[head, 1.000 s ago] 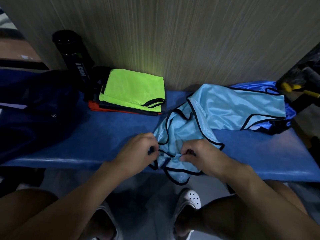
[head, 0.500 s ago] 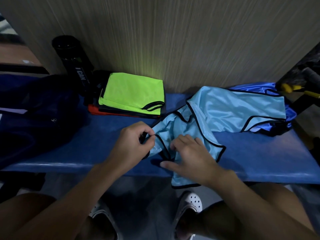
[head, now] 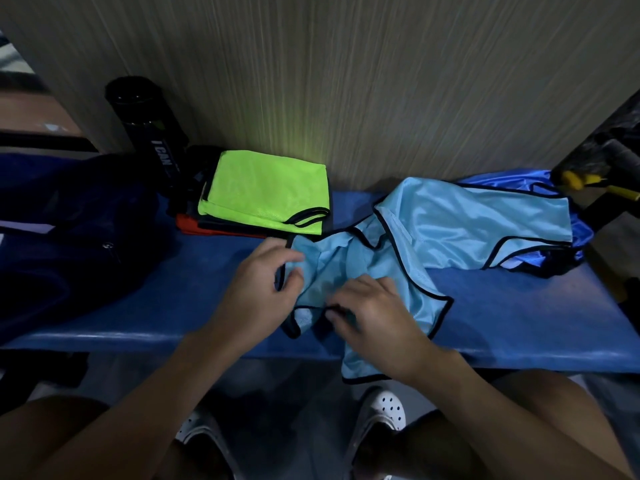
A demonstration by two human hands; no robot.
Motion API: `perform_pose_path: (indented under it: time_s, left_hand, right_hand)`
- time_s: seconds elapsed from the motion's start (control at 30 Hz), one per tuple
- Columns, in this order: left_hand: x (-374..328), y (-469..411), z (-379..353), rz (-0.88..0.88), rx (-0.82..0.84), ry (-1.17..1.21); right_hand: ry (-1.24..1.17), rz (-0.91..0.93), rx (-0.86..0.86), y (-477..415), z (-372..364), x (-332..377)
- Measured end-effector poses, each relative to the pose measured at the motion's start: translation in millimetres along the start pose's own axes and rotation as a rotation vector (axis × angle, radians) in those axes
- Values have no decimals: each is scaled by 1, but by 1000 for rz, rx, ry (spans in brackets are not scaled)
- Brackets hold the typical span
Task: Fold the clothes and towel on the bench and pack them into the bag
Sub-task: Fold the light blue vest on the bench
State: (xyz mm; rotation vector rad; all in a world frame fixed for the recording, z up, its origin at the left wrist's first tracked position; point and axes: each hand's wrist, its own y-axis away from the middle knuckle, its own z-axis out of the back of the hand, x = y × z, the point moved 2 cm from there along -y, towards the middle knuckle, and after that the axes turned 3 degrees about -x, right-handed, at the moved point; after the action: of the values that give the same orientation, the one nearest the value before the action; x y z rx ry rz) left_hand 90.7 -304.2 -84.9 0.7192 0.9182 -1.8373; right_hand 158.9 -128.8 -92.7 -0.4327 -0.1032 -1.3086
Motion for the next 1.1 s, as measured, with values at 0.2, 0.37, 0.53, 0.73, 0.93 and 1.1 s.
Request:
perform_pose_path:
  time_s: [0.2,0.37,0.53,0.73,0.93,1.1]
  left_hand:
    - [-6,5,-3,-228,-96,-338]
    - [-17,17,-29,-415,272,-175]
    - [-25,28,-54,-447,332,-156]
    - [-41,1,-50,284,95,384]
    - [-20,-7,-43,444,-36,427]
    - [-1,-30,-22,353,-252,280]
  right_hand:
    - [96,-374,-174,2,24,-33]
    - [145,-780,95,13,34,-67]
    - [-92,-694,-112,17,33,-75]
    - [-1011,-410,-35,7,43,-34]
    - [-848,-369,-29,11,29,-32]
    - [-382,-551,124,21,20,-54]
